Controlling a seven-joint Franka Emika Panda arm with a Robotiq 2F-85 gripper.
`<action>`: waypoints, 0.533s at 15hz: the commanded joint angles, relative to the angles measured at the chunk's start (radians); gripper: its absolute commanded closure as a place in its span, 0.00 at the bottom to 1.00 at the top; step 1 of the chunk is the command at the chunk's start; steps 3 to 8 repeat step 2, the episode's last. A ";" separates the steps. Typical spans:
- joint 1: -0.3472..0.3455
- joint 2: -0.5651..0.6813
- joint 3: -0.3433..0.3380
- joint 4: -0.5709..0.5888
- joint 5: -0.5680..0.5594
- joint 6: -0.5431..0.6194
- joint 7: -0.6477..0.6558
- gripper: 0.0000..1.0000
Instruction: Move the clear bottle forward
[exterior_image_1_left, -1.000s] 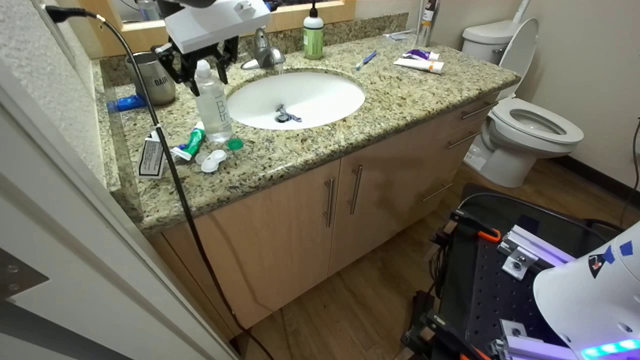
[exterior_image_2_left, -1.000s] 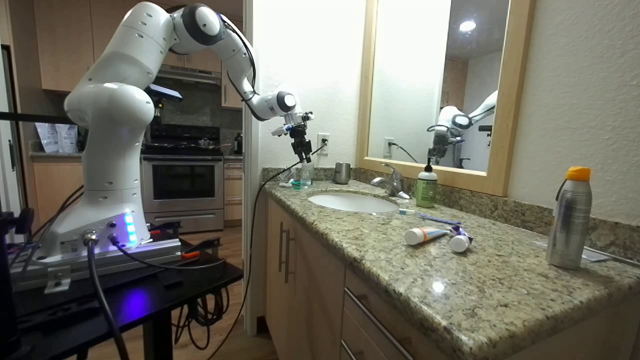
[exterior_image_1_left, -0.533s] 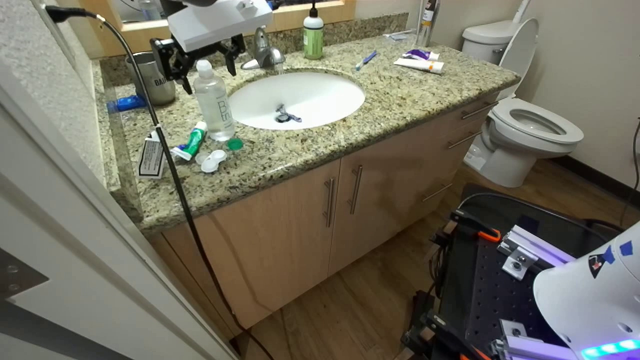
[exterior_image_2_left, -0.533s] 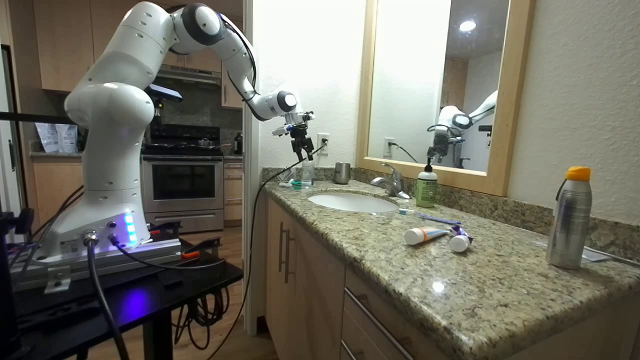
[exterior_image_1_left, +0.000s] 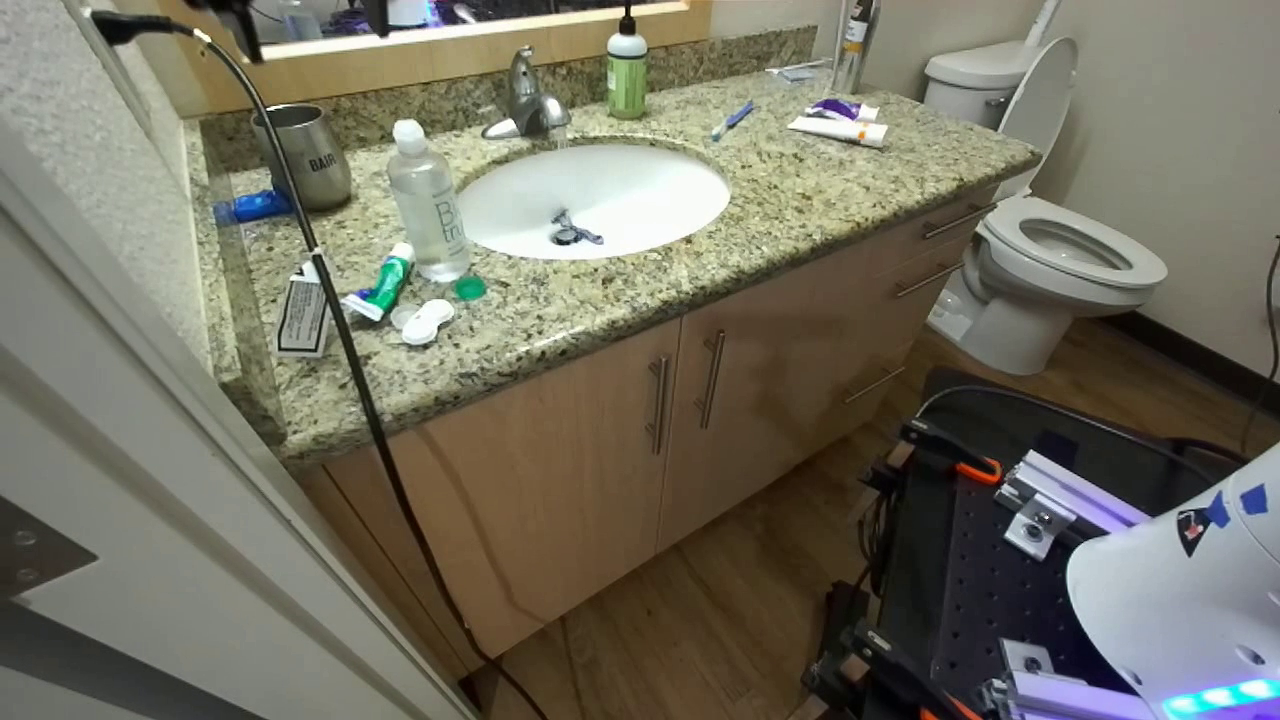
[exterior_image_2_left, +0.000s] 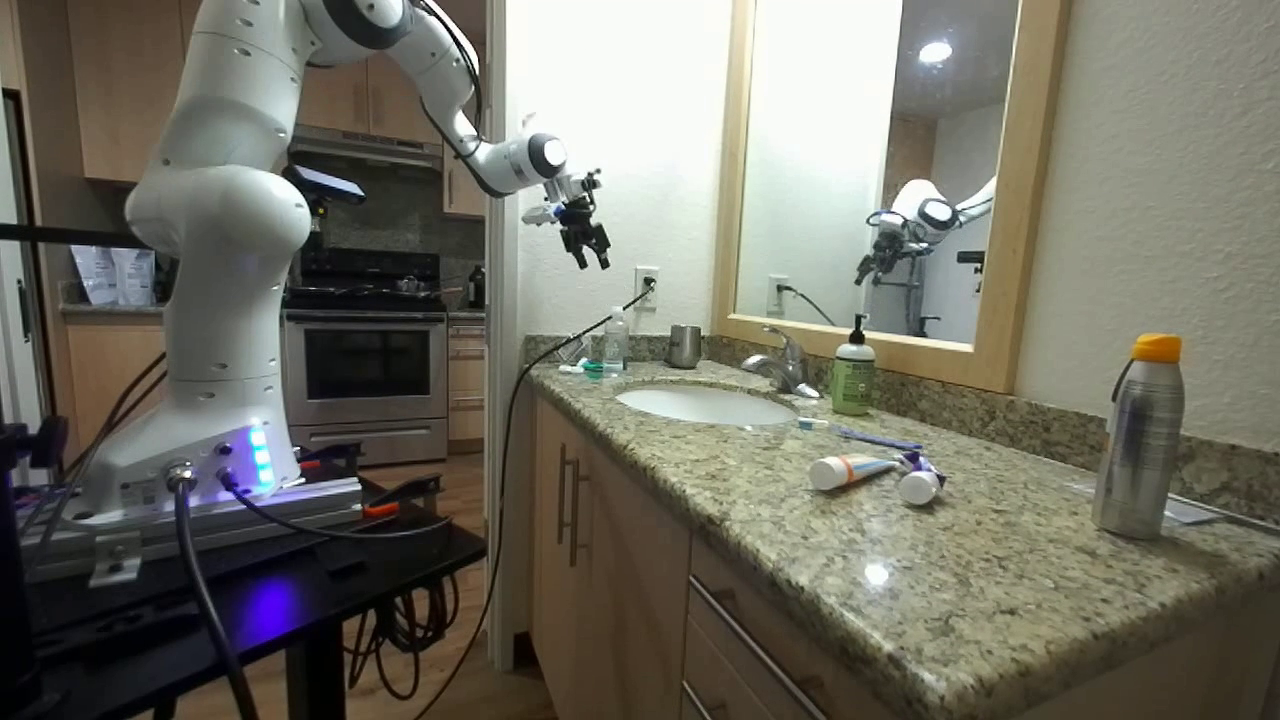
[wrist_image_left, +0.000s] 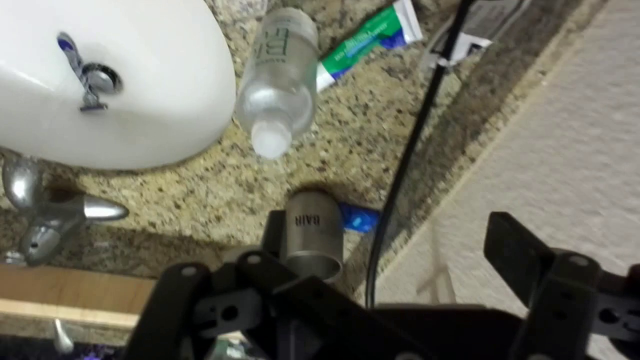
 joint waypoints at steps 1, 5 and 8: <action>-0.009 -0.233 0.029 -0.187 -0.032 0.146 0.031 0.00; -0.024 -0.108 0.040 -0.059 -0.013 0.073 0.013 0.00; -0.024 -0.108 0.040 -0.059 -0.013 0.073 0.013 0.00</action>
